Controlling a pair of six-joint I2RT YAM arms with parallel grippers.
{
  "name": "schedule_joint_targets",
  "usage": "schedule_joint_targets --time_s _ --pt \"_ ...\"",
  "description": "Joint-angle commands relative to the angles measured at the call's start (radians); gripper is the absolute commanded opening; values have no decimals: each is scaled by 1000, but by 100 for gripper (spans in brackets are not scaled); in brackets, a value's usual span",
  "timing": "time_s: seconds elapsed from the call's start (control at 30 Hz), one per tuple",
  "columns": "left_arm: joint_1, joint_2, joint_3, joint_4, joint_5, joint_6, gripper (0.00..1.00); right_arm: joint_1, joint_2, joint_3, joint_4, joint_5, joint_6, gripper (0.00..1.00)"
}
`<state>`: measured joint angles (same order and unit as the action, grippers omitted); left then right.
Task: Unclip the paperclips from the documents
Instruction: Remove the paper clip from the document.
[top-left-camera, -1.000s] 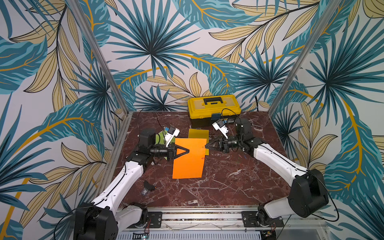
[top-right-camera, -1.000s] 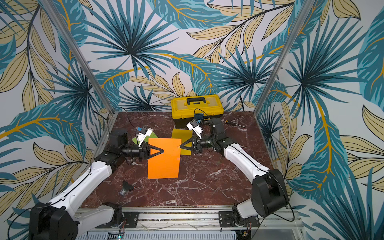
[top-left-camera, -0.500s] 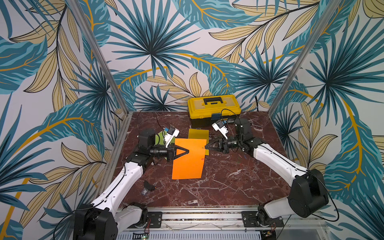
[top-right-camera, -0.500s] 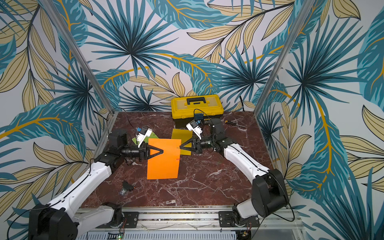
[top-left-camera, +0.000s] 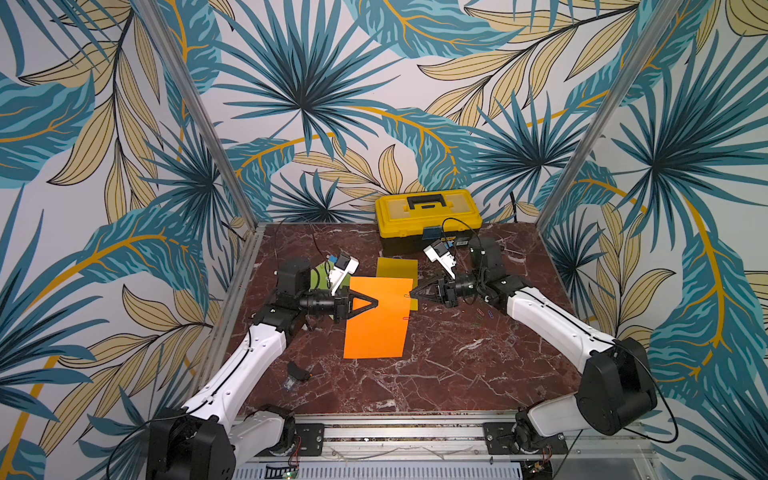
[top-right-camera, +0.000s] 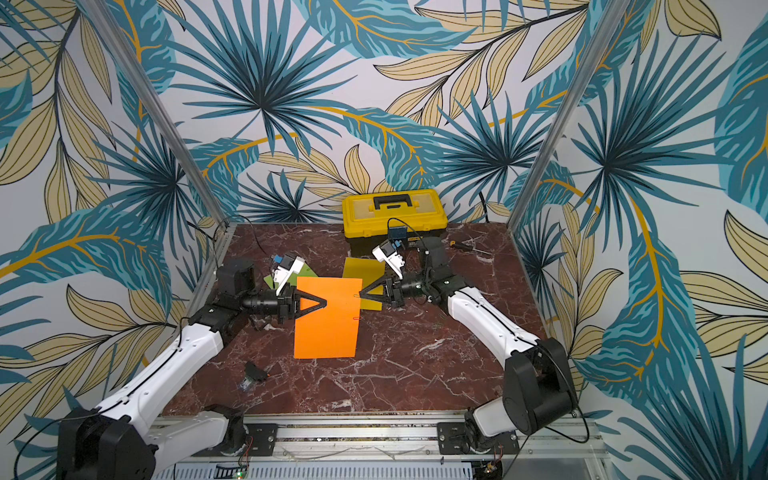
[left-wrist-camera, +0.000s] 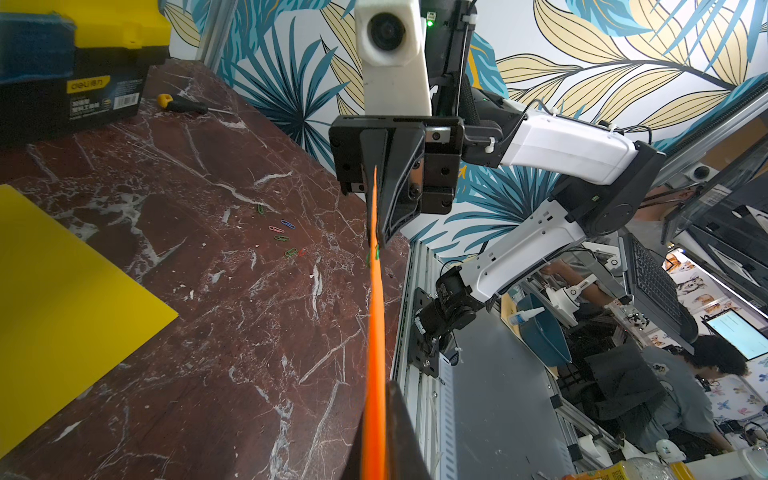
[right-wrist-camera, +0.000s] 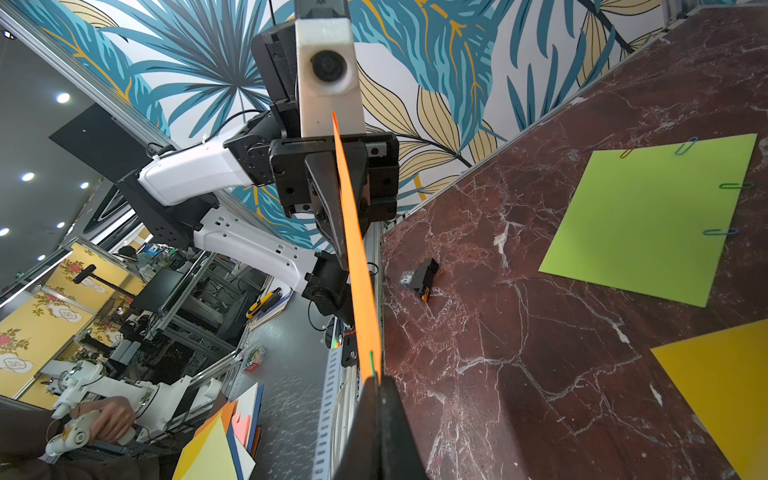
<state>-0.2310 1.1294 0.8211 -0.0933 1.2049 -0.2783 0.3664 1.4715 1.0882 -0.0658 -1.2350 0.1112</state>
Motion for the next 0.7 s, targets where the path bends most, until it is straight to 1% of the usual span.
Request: schedule_joint_targets --time_s 0.0,0.23,0.67 --pt "18 -25 -15 19 2 0 0 -5 -30 -12 -31 17 -19 2" --pt "18 -23 -14 19 2 1 0 -10 -34 -11 -26 22 -14 3" --pt "18 -22 -9 18 4 1 0 -13 -35 -12 -18 25 -8 3"
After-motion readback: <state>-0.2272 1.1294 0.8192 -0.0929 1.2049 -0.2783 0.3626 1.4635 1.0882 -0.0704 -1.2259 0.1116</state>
